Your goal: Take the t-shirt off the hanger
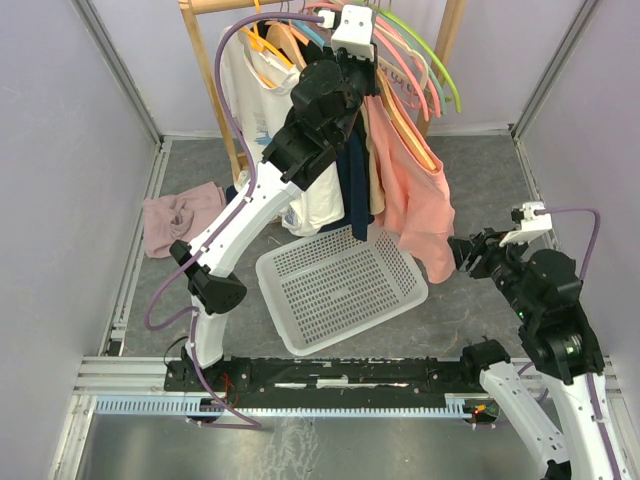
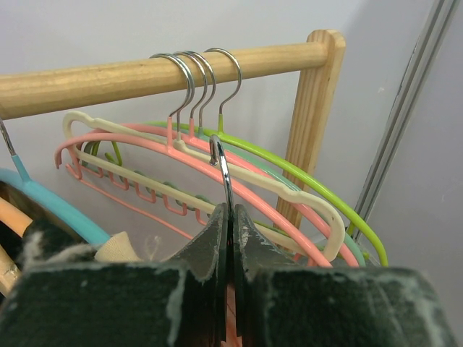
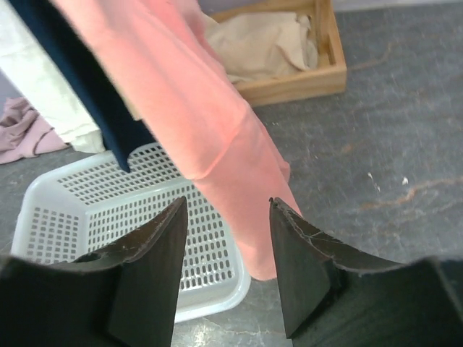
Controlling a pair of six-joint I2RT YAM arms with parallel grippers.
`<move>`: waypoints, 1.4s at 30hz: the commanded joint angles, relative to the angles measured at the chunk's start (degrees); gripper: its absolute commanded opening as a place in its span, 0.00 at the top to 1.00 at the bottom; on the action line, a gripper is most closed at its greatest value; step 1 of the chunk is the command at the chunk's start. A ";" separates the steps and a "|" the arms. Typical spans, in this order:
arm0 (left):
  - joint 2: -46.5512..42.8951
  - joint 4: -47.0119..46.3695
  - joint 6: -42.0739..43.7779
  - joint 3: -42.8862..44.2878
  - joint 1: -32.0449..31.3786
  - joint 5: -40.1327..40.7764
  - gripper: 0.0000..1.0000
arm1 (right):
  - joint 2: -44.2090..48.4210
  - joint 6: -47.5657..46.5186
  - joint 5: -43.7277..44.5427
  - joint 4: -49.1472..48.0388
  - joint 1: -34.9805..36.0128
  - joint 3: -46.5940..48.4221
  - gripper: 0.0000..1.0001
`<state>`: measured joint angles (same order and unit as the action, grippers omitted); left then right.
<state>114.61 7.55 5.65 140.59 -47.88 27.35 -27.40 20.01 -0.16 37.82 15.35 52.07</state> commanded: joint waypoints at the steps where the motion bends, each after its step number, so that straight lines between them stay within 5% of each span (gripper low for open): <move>1: -3.60 -5.76 -1.43 0.91 0.33 0.29 0.97 | 2.33 -4.36 -6.36 -5.89 -0.05 2.54 0.42; 11: -4.16 -5.09 -1.74 0.47 0.06 -0.14 0.97 | -1.02 -4.88 -10.24 -13.61 -0.06 3.04 0.45; 24: -4.53 -4.67 -2.22 0.39 -0.16 -0.27 0.97 | -8.98 -5.52 -9.59 -22.00 -0.06 3.55 0.61; 28: -4.70 -4.70 -2.18 0.46 -0.10 0.05 0.97 | -8.72 -5.02 -8.68 -21.91 -0.06 2.80 0.97; 42: -3.62 -5.44 -3.55 4.20 -0.17 3.70 0.97 | 0.32 1.82 2.58 -8.68 -0.02 -7.21 0.98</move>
<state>114.37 7.70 3.84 140.75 -48.88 27.38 -28.45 19.79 -2.48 22.39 15.38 47.35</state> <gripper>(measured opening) 0.055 0.025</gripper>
